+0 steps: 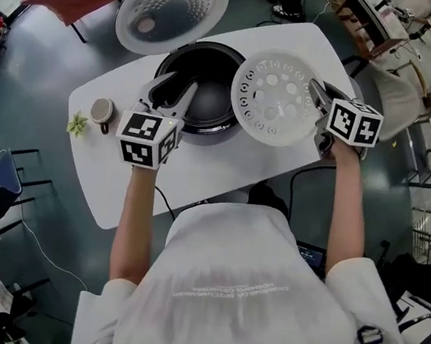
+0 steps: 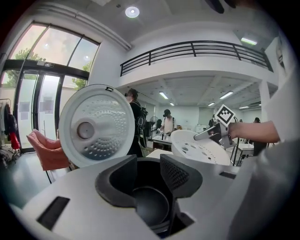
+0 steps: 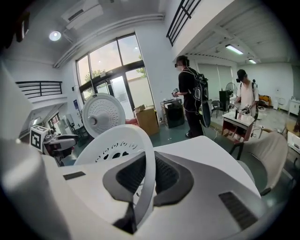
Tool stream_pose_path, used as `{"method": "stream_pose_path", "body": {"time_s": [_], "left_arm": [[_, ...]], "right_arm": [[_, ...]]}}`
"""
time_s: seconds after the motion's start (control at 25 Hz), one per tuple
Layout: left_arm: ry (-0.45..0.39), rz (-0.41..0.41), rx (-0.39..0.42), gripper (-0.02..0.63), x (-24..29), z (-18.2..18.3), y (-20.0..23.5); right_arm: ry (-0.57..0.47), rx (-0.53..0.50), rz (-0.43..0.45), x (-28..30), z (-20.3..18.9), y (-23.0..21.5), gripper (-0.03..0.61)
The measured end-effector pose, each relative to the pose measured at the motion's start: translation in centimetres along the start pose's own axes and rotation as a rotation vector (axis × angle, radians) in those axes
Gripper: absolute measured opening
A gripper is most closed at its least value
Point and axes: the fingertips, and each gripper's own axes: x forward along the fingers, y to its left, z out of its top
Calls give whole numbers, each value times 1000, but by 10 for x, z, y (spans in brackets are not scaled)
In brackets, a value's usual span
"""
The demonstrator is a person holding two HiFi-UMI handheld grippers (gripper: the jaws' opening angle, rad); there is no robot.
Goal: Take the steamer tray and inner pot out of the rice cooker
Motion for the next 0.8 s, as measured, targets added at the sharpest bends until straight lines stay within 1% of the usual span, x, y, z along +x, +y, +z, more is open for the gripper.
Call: {"method": "stream_pose_path", "body": {"time_s": [0.24,0.44,0.6,0.8], "left_arm": [[0,-63,23,164,46,23,-41],[10,-116,36,164,89,34,-88],[31,-164,28,158,126,35,-123],[80,-207,-13,156,164,19,-163]], "right_arm": [[-24,65,-38,-15,1,-54,49],[-40,131,-76,-31,-1,-111,49],[-46,178,-83,-37,-5,-153,51],[-37,236,-98,-44,-20,-201,52]]}}
